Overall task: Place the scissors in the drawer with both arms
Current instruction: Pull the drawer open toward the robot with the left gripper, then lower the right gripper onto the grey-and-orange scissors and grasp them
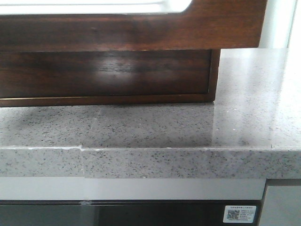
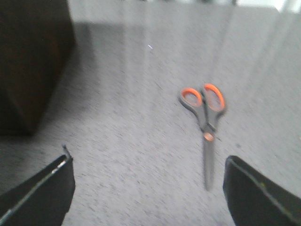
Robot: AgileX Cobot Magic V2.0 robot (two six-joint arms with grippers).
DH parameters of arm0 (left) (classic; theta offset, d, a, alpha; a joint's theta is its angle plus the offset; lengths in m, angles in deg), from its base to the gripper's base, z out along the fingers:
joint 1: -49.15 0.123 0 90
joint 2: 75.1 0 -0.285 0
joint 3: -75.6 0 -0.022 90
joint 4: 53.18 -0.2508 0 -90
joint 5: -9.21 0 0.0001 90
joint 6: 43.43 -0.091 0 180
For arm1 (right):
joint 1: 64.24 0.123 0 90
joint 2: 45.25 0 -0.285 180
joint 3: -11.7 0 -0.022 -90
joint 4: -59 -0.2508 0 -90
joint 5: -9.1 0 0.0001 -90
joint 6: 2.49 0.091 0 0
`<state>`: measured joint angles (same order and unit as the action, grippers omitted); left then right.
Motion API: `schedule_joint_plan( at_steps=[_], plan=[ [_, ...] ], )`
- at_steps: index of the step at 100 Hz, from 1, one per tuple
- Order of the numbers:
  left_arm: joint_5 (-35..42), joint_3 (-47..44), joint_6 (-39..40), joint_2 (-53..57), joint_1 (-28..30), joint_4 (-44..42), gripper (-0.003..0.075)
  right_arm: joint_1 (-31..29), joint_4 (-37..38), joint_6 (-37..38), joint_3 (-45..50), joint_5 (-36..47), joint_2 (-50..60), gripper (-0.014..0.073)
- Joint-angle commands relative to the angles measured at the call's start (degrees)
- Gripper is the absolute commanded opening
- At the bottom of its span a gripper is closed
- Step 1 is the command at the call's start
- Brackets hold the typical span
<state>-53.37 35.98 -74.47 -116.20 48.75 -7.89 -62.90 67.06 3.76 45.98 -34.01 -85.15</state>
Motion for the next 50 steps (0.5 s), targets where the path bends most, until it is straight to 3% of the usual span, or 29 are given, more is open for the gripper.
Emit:
schedule_joint_plan(
  at_steps=[1, 26, 42, 50],
  plan=[
    [1.89, 5.67, 5.09, -0.03, -3.32, -6.33, 0.0388, -0.34, 5.87, 3.76, -4.32, -2.01, -4.33, 0.0577],
    [6.22, 13.31, 19.01, 2.32, -11.73, -31.37, 0.0388, -1.05, 8.85, 7.63, -9.50, -8.51, -15.19, 0.0576],
    [11.79, 11.01, 20.28, 3.82, -12.81, -32.40, 0.0388, -8.94, 7.31, 6.72, -12.04, -8.96, -21.83, 0.0575],
    [14.71, 9.53, 20.28, 3.81, -13.04, -32.10, 0.0388, -15.22, 1.30, -0.30, -13.35, -8.55, -25.34, 0.0575]
  ],
)
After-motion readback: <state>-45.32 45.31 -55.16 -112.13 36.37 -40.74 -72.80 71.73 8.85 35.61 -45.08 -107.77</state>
